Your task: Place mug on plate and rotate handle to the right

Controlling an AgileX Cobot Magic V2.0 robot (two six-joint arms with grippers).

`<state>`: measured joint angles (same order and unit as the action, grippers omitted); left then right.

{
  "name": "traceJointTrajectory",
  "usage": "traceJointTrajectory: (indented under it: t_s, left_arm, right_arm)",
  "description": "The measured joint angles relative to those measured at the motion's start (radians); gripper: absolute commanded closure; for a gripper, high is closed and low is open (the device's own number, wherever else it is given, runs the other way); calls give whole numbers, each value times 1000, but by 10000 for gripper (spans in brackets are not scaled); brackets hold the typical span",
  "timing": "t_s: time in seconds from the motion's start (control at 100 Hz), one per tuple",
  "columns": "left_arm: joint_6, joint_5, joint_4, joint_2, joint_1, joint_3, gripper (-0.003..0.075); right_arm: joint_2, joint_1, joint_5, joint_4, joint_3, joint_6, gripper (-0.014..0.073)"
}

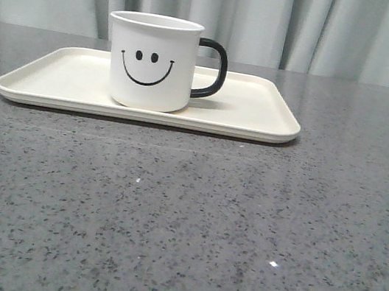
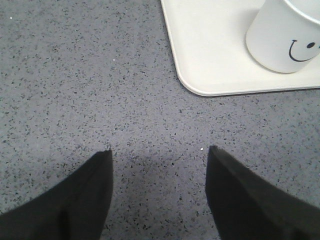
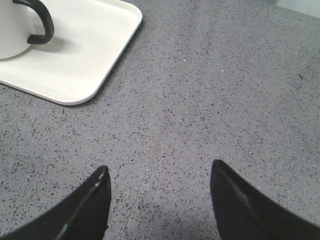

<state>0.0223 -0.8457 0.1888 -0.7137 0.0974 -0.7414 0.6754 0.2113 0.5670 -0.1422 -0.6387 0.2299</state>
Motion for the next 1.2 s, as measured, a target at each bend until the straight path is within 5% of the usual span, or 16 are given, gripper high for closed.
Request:
traceJointTrajectory:
  t_s: [0.1, 0.23, 0.38, 0.58, 1.2]
  left_arm:
    - [0, 0, 0, 0, 0, 0, 313]
    - [0, 0, 0, 0, 0, 0, 339]
    - [0, 0, 0, 0, 0, 0, 488]
    - [0, 0, 0, 0, 0, 0, 742]
    - [0, 0, 0, 0, 0, 0, 740]
  right_arm:
    - [0, 0, -2, 0, 0, 0, 240]
    - [0, 0, -2, 0, 0, -2, 452]
    - [0, 0, -2, 0, 0, -2, 667]
    - [0, 0, -2, 0, 0, -2, 661]
    - [0, 0, -2, 0, 0, -2, 661]
